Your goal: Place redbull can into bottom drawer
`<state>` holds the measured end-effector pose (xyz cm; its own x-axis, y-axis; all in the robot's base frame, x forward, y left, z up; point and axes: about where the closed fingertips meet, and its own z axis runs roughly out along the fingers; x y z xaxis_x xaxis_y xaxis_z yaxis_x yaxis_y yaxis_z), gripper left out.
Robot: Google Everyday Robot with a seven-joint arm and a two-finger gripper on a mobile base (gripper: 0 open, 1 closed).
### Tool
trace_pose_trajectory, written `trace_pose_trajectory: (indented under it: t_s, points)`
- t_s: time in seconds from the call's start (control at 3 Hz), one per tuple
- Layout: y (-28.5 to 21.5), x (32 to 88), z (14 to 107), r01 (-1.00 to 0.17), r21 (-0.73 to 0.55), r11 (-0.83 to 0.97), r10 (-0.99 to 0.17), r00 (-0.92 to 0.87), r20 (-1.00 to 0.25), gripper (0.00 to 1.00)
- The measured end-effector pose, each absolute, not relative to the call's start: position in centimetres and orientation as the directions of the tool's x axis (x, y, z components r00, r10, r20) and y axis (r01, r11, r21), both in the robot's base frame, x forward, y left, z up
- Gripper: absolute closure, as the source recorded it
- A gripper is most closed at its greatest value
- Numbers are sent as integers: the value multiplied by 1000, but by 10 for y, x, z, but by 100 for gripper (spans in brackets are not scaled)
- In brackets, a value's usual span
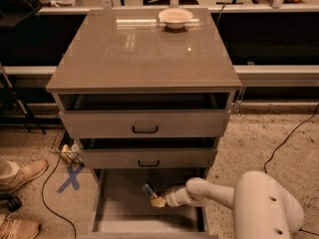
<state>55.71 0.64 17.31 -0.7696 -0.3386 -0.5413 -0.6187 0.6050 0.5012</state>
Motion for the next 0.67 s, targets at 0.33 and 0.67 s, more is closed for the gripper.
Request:
trace_pose_trajectory:
  t_s: [0.33, 0.67]
  points:
    - [13, 568, 166, -626, 503, 596, -348, -765, -542, 14]
    - [13, 573, 168, -634, 488, 599, -358, -758, -545, 0]
